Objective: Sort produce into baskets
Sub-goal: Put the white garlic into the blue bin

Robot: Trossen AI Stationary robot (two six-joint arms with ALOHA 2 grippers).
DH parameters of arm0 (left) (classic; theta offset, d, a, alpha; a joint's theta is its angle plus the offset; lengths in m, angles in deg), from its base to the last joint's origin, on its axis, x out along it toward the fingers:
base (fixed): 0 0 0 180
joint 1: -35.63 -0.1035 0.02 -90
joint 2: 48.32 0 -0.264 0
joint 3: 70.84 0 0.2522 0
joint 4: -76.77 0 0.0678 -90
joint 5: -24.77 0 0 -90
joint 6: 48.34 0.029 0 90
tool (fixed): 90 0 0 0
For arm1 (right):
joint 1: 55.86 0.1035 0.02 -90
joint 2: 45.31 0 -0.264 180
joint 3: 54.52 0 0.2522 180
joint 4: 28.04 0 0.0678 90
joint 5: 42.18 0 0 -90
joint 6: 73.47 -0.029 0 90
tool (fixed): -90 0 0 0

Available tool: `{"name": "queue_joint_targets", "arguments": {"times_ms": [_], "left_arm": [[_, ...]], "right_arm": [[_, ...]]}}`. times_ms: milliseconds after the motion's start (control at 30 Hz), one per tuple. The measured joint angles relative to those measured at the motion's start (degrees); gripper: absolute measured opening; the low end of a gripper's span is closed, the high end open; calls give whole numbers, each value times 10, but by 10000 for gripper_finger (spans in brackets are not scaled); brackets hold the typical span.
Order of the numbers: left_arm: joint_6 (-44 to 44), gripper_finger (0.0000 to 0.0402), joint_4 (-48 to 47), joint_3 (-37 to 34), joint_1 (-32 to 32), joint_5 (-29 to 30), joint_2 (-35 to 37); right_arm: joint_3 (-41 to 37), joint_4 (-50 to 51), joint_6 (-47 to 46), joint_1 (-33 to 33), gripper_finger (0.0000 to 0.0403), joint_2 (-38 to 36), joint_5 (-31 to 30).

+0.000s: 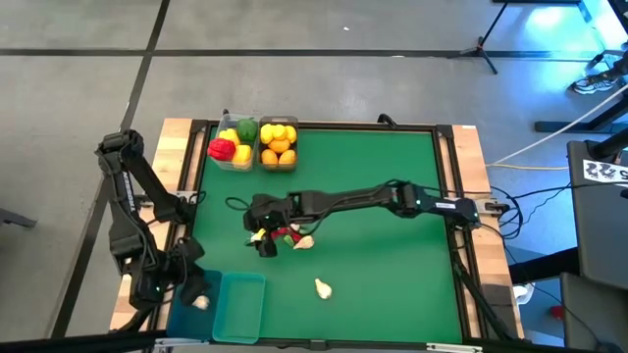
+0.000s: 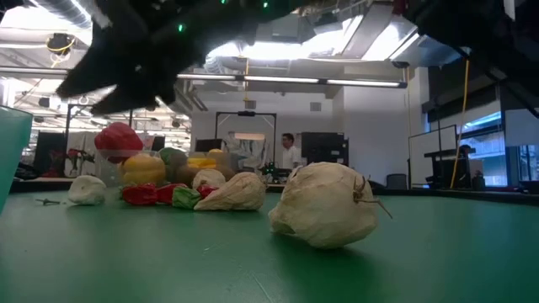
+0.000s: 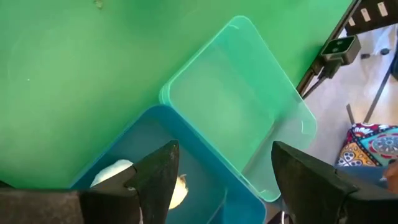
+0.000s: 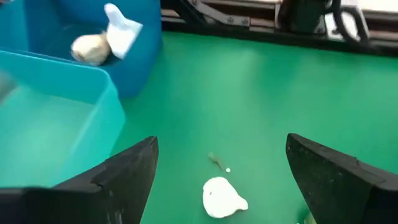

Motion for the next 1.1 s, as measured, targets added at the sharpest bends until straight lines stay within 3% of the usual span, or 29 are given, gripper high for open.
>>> {"name": "queue_joint_targets", "arguments": {"times_ms": [667,1100], "left_arm": [[12,249,-17,0,-12,11,-13],[28,249,-33,0,-12,12,-13]], "right_arm": [[1,0,-46,-2,341,74,-41],[1,34,-59,-4,219,79,-42]]}}
